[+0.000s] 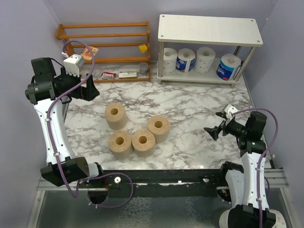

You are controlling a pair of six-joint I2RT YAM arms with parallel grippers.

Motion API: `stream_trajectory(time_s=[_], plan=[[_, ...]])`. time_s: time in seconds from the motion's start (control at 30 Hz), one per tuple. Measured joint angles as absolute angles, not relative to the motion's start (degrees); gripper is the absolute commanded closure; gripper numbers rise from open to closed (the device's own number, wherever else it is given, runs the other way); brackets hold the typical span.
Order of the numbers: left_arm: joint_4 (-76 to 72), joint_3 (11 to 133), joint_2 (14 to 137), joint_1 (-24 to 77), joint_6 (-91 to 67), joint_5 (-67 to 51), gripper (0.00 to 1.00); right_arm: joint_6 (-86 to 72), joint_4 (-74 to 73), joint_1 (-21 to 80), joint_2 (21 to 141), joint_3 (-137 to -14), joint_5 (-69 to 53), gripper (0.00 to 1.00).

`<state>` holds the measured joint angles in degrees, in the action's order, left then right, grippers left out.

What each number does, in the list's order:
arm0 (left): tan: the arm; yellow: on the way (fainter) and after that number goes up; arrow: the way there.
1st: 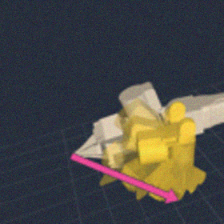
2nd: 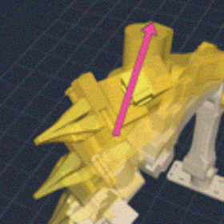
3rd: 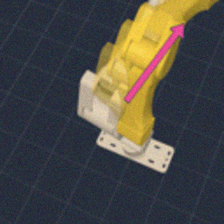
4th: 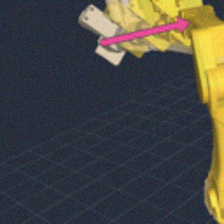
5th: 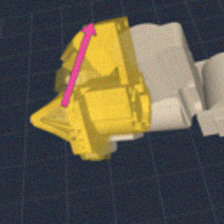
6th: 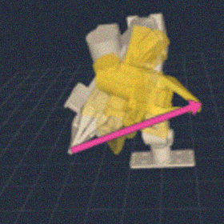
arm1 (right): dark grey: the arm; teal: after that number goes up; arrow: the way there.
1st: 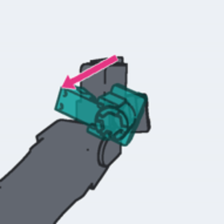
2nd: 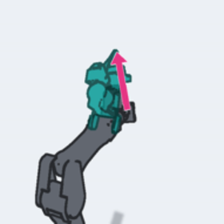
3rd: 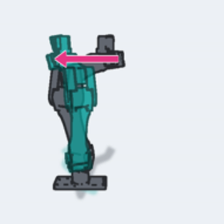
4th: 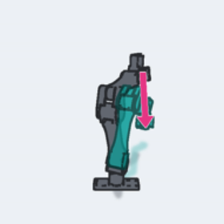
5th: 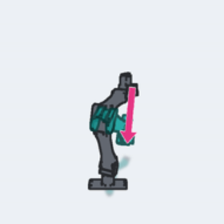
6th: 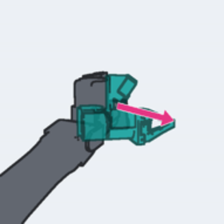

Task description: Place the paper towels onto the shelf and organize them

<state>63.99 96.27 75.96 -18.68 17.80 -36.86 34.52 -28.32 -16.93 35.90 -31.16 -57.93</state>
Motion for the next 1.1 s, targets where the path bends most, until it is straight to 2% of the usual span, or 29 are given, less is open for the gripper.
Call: stream_trajectory(time_s=[0.17, 0.43, 0.57, 0.83, 1.1], plan=[[71.0, 95.3, 73.6, -18.7, 25.9, -48.1, 0.01, 34.5, -28.3, -17.0, 36.7, -31.2, -57.9, 0.01], [62.5, 72.4, 64.5, -18.7, 21.2, -51.2, 0.01, 34.5, -28.3, -17.0, 36.7, -31.2, -57.9, 0.01], [58.0, 68.0, 68.1, -19.2, 19.8, -49.3, 0.02, 34.5, -28.3, -17.0, 37.1, -31.2, -57.8, 0.01], [54.0, 64.3, 77.8, -25.7, 18.3, -51.9, 0.12, 34.6, -28.3, -17.7, 37.3, -31.2, -57.8, 0.01], [53.8, 64.3, 87.1, -27.3, 16.2, -58.2, 0.12, 34.7, -28.3, -18.7, 38.2, -31.1, -57.4, 0.01]])
